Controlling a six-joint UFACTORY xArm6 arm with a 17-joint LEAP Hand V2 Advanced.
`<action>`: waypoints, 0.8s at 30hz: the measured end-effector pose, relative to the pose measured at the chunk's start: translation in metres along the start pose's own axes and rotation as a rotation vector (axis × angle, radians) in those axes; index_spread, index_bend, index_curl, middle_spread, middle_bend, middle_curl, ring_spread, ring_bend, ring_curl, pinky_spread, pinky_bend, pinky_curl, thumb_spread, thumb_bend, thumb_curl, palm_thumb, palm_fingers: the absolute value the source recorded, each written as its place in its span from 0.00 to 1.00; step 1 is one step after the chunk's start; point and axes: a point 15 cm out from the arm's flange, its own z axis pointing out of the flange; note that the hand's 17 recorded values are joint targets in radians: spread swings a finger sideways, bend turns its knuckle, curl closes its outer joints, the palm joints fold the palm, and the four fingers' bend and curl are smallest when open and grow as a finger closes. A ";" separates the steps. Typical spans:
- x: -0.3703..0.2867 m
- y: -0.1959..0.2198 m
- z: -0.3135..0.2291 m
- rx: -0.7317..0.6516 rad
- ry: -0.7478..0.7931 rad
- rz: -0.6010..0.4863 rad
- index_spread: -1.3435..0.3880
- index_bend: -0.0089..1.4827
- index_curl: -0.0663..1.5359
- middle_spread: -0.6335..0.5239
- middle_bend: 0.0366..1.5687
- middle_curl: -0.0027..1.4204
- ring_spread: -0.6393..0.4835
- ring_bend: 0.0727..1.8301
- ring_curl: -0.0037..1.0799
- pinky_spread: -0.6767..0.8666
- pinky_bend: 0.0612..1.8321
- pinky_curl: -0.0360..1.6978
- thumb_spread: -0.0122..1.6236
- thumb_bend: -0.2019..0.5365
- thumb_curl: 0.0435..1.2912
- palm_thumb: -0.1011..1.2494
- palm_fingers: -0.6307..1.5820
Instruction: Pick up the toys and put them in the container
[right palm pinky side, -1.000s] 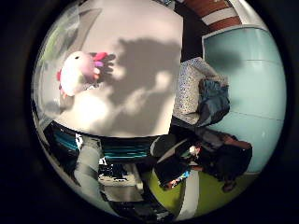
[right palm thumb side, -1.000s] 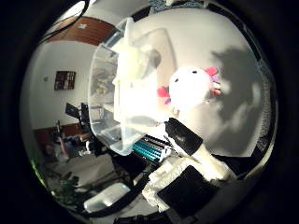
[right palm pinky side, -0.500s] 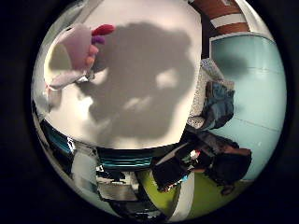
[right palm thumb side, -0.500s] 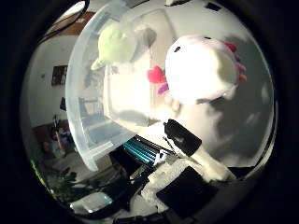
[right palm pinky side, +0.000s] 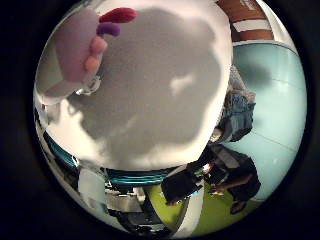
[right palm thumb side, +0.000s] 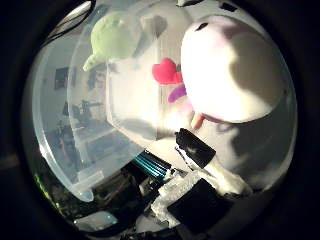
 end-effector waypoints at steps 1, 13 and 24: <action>0.001 -0.001 0.002 -0.003 -0.001 0.000 0.55 0.11 0.21 0.55 0.11 0.23 0.74 0.15 0.22 0.71 0.21 0.19 0.70 0.25 0.28 0.57 0.35; 0.006 0.000 0.020 -0.055 0.003 -0.015 0.55 0.12 0.20 0.42 0.23 0.27 0.55 0.30 0.26 0.61 0.18 0.16 0.69 0.26 0.29 0.61 0.56; 0.025 0.003 -0.003 -0.006 0.048 0.003 0.55 0.56 0.43 0.32 0.67 0.54 0.32 0.67 0.55 0.21 0.64 0.35 0.67 0.26 0.32 0.69 0.82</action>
